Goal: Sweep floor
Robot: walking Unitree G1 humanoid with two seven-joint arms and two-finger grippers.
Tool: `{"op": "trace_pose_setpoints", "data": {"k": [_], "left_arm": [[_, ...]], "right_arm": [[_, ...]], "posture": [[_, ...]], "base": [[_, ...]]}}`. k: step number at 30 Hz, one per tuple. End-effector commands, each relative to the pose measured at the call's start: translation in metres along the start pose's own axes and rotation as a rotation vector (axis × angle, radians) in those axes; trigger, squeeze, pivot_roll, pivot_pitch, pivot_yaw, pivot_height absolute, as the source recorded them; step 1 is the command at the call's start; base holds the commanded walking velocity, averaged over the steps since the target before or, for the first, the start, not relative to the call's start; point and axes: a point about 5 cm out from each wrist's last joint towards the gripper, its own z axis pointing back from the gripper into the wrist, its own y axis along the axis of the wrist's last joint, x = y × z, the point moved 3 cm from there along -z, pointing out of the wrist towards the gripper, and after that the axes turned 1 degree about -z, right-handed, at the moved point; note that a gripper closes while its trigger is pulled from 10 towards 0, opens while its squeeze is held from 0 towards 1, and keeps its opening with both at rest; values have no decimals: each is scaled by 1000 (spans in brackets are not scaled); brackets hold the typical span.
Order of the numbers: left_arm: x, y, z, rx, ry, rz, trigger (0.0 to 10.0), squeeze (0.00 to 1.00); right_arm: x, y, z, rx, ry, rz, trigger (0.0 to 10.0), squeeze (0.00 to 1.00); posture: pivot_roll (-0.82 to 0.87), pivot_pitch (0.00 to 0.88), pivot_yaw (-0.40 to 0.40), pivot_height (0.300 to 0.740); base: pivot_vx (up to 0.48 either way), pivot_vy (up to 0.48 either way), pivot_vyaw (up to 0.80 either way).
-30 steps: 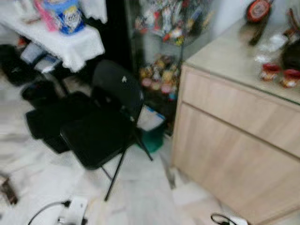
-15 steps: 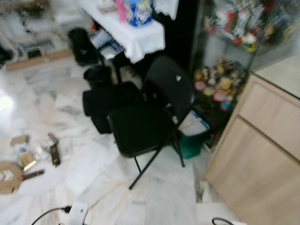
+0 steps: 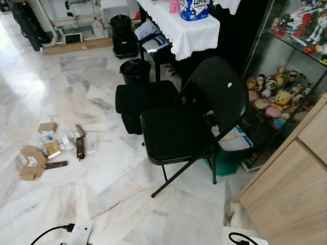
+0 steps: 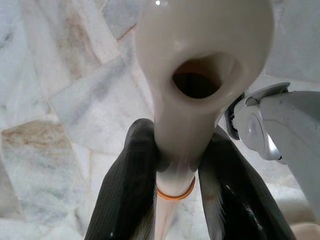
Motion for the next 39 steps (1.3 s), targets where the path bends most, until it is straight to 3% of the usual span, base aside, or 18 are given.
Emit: {"op": "trace_pose_setpoints", "data": {"k": [1,10,39], "left_arm": [[-2,-14,2,-48,1,27,10000,0],[-3,-13,2,-47,-1,20,10000,0],[-5,-3,1,-27,-6,20,10000,0]], "right_arm": [[-5,-6,1,-18,17,-5,10000,0],[-7,-9,1,-39,28,53,10000,0],[-14,-7,0,-30,33,3,10000,0]], "posture": [[-5,112,13,740],[-5,96,19,740],[14,105,29,740]], "base": [[0,458,0],[0,460,192],[0,451,69]]}}
